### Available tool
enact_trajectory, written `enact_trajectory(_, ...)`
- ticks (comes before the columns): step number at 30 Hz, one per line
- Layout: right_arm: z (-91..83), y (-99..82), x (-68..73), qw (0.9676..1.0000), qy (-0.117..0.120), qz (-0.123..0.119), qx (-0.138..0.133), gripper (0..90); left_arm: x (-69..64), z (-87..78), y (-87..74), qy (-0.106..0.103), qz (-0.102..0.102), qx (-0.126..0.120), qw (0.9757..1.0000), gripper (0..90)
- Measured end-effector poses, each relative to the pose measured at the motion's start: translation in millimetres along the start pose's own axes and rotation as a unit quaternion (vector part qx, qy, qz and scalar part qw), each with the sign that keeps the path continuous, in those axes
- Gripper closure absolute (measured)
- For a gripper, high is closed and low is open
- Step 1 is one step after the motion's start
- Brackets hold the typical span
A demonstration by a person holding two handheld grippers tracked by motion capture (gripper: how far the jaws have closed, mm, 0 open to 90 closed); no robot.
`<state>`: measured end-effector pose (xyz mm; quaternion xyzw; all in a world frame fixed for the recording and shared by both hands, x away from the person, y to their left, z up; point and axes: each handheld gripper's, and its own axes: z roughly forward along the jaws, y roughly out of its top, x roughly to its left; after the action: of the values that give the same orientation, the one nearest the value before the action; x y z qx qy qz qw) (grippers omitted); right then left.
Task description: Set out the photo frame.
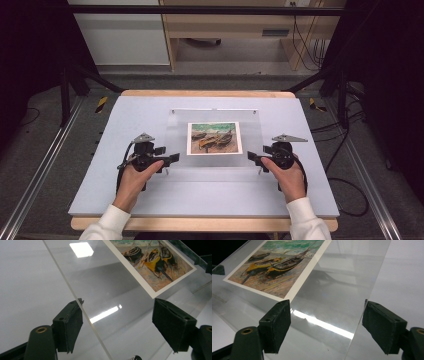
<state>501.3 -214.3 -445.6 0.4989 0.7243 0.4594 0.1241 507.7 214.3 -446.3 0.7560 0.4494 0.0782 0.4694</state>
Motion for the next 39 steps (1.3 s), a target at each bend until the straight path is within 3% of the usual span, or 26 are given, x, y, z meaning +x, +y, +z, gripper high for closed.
enact_trajectory(14,-16.8,-6.8,9.3,0.9991,-0.019,-0.033,-0.018,33.5,-12.4,-13.7,-7.7,0.025,0.011,-0.021,0.9994,34.0)
enact_trajectory(39,-34.7,-17.7,21.0,0.9980,-0.033,-0.046,-0.029,43.9,-24.2,-27.2,-17.3,0.043,0.022,-0.024,0.9985,40.5)
